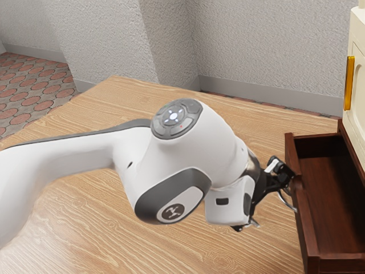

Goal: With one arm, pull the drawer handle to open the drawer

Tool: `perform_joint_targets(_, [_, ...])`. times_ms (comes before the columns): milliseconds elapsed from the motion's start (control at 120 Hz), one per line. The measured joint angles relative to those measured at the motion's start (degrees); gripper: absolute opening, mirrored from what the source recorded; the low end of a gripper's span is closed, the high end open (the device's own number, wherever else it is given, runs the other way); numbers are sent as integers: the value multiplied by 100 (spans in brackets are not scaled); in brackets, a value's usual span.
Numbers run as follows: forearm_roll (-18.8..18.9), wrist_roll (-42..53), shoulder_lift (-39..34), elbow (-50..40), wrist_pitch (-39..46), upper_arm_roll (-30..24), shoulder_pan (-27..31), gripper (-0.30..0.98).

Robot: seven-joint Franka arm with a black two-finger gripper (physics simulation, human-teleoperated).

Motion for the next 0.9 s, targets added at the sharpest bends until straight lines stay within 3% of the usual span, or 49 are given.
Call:
perform_joint_targets(92, [6, 0, -131, -130, 5, 79, -29, 64])
perform_joint_targets(275, [24, 1, -345, -338, 10, 770, -559, 71])
perform_joint_targets(442, [10, 3, -521, -457, 10, 810, -571, 61])
perform_joint_targets(558, [23, 6, -655, -432, 6, 815, -646, 62])
perform_joint_targets(817, [11, -252, -500, 1118, -470, 784, -639, 67])
perform_joint_targets(900, [3, -746, -424, 1417, -912, 810, -264, 67])
